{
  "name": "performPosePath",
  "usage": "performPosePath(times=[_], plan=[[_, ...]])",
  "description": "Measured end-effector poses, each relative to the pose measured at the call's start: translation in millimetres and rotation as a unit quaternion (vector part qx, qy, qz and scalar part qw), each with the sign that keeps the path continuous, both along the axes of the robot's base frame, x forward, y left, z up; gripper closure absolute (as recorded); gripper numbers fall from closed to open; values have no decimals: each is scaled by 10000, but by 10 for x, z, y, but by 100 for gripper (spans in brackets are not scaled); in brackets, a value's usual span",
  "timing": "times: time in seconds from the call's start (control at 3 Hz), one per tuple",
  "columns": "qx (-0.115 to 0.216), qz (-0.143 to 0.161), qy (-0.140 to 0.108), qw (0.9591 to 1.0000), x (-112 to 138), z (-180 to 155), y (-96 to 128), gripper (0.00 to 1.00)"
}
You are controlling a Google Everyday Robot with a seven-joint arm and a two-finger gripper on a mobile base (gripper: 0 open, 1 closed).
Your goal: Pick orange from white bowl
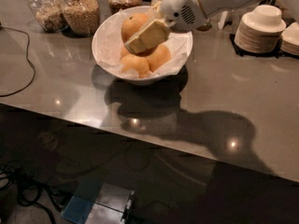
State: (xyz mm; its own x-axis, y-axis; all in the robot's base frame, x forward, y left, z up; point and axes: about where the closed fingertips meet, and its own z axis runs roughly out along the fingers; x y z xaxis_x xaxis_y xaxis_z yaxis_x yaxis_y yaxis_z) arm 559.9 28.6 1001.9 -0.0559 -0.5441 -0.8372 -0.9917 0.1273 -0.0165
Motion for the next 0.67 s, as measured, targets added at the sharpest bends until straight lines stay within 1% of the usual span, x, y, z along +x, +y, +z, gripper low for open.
performPosePath(times=[0.33, 0.67], plan=[[126, 102, -158, 9997, -476, 137, -113, 100], [481, -16, -122, 9988, -982, 5, -408, 100]])
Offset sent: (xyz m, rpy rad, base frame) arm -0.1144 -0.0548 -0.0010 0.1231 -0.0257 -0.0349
